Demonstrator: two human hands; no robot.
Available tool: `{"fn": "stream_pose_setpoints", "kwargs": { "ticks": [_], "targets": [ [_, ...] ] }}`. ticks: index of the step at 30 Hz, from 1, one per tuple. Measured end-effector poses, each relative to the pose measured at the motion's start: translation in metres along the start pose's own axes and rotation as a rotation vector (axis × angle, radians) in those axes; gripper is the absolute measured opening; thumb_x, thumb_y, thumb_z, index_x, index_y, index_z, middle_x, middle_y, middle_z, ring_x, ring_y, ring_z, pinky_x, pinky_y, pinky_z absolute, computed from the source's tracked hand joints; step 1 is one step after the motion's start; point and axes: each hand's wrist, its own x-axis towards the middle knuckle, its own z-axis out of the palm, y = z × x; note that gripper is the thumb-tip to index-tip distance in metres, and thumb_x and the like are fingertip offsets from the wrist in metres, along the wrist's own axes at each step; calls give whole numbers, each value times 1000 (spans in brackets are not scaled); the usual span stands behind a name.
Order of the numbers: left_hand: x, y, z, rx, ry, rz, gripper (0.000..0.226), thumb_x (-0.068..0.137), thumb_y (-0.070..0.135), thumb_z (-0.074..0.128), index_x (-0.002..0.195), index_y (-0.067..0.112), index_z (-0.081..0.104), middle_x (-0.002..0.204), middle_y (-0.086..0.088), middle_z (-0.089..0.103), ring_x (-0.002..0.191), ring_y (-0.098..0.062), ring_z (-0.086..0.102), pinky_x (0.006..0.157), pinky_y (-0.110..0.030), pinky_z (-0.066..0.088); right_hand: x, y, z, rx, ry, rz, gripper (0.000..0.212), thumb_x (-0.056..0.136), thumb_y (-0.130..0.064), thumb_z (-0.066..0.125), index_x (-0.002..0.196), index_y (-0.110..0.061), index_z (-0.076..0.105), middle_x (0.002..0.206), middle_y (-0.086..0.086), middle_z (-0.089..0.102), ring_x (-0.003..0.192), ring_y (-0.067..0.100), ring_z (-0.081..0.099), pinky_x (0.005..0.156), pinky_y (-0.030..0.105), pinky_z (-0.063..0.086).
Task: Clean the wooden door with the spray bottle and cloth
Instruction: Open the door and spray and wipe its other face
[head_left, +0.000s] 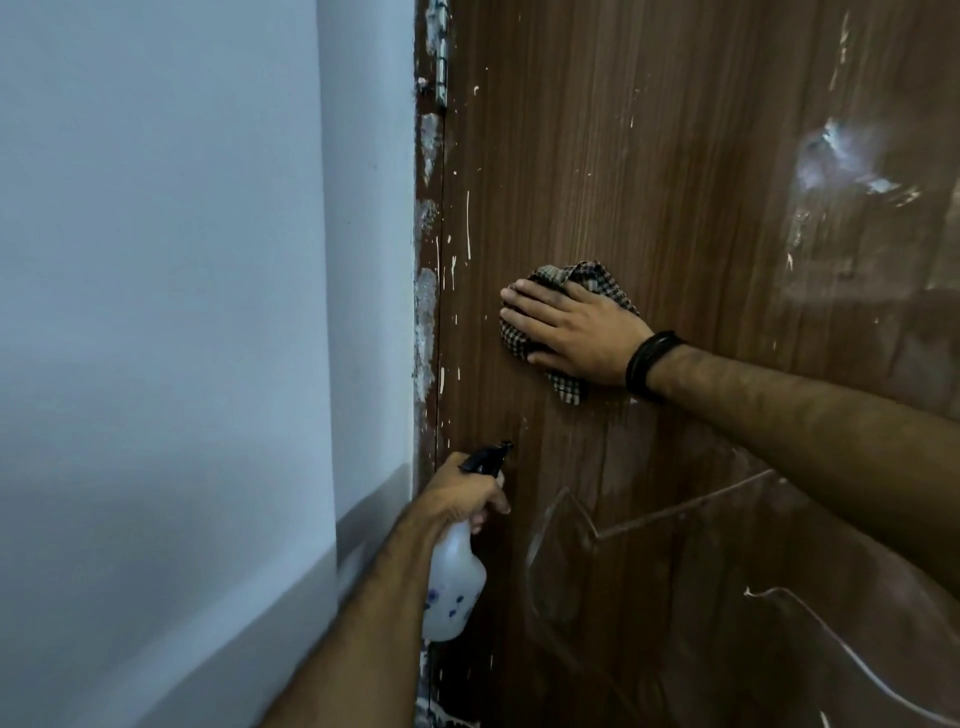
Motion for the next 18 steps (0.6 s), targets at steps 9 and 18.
{"fn": "stream_pose_setpoints", "kwargs": {
  "ticks": [9, 18],
  "targets": [
    [-1, -1, 1, -49, 24, 17, 25, 82, -12, 67, 95, 8, 58, 72, -6, 55, 43, -11, 44, 45, -28, 42, -29, -32, 22, 14, 17, 54, 68, 103, -48, 39, 159, -16, 21, 167, 7, 12, 154, 24, 7, 122, 46, 14],
    [-7, -14, -4, -72, 10, -7, 21, 82, -10, 68, 82, 8, 57, 52, 0, 52, 41, -12, 41, 46, -27, 40, -63, -89, 69, 14, -32, -165, 65, 102, -49, 34, 159, -18, 25, 166, 5, 18, 153, 21, 17, 119, 41, 30]
  ]
}}
